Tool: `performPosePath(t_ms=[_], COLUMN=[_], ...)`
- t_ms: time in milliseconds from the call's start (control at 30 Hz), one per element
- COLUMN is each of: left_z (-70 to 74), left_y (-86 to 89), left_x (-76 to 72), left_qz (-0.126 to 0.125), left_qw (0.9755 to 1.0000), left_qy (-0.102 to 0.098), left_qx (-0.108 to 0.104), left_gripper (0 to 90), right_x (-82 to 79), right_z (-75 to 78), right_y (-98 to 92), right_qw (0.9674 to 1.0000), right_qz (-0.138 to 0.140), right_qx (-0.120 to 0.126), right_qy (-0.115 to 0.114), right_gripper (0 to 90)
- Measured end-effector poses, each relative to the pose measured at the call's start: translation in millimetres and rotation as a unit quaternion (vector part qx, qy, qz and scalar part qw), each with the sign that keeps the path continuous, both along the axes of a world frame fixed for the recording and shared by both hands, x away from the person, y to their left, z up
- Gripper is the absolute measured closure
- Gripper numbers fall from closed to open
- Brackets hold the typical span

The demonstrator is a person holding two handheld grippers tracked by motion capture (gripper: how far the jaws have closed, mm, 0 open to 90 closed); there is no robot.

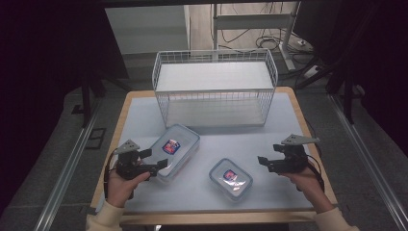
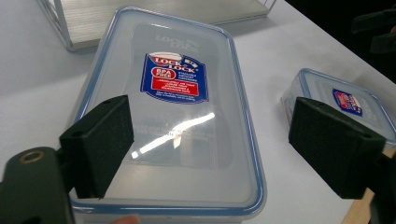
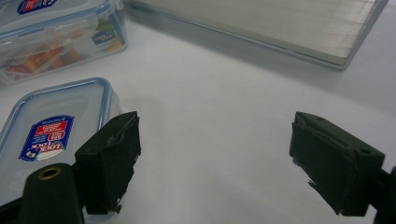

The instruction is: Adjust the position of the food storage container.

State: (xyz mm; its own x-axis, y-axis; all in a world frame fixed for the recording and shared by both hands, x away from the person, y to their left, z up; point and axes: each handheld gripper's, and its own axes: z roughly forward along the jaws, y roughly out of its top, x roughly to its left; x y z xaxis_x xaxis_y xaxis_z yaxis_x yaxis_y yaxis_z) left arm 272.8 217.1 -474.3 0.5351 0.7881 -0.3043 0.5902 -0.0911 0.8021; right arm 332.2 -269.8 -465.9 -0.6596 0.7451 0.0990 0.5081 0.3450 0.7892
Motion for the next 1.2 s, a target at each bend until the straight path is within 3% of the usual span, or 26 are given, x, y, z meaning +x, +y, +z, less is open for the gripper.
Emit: performPosePath(t_ms=[100, 333, 400, 467, 500, 533, 567, 600, 667, 900, 933, 1100, 1200], left_z=[2.5, 6.4, 9.0, 9.5, 8.9, 6.4, 6.4, 4.4, -1.4, -18.0, -24.4, -32.8, -36.3], left_y=[-2.3, -14.0, -22.8, -31.5, -38.1, -47.3, -47.3, -51.7, -64.9, -93.0, -98.0, -95.5, -87.1], left_x=[-0.9, -4.5, -7.4, -9.9, -12.0, -13.7, -13.7, -14.4, -17.9, -31.8, -34.7, -35.8, -33.1], left_qz=[-0.007, -0.024, -0.035, -0.048, -0.059, -0.082, -0.082, -0.094, -0.118, -0.135, -0.136, -0.121, -0.104], left_qw=[0.9999, 0.9997, 0.9994, 0.9988, 0.9982, 0.9964, 0.9964, 0.9953, 0.9923, 0.9877, 0.986, 0.9851, 0.9874], left_qy=[0.01, 0.004, 0.004, 0.004, 0.001, 0.006, 0.006, 0.012, 0.023, 0.042, 0.055, 0.063, 0.072], left_qx=[0.001, -0.002, 0.001, 0.009, 0.014, 0.019, 0.019, 0.02, 0.031, 0.067, 0.079, 0.105, 0.095], left_gripper=[22.2, 26.6, 32.3, 46.4, 46.4, 61.0, 68.4, 68.4, 84.8, 89.8, 89.8, 89.9, 89.8], right_x=[0.4, 0.0, -0.6, -1.5, -1.5, -1.4, -1.4, -1.5, -1.3, -2.8, -3.1, -3.0, -2.5], right_z=[-0.3, -3.5, -2.4, -0.3, -0.3, 0.0, 0.0, -0.4, -3.0, -8.0, -8.7, -10.6, -10.8], right_y=[-1.9, -2.4, -1.9, -1.2, -1.2, -0.7, -0.7, -0.1, 1.4, 5.2, 6.2, 6.6, 5.5], right_qw=[1.0, 0.9999, 0.9999, 1.0, 1.0, 1.0, 1.0, 1.0, 0.9999, 0.9997, 0.9996, 0.9995, 0.9995], right_qz=[-0.003, -0.012, -0.011, -0.008, -0.008, -0.004, -0.004, -0.002, 0.001, 0.01, 0.01, 0.009, 0.01], right_qx=[0.001, -0.007, -0.005, -0.003, -0.003, -0.003, -0.003, -0.004, -0.008, -0.02, -0.025, -0.028, -0.019], right_qy=[0.003, 0.005, 0.005, 0.0, 0.0, 0.001, 0.001, 0.003, 0.007, 0.013, 0.013, 0.014, 0.022], right_gripper=[15.2, 16.1, 16.1, 16.1, 16.1, 16.6, 16.6, 16.7, 16.7, 17.7, 17.6, 17.7, 17.6])
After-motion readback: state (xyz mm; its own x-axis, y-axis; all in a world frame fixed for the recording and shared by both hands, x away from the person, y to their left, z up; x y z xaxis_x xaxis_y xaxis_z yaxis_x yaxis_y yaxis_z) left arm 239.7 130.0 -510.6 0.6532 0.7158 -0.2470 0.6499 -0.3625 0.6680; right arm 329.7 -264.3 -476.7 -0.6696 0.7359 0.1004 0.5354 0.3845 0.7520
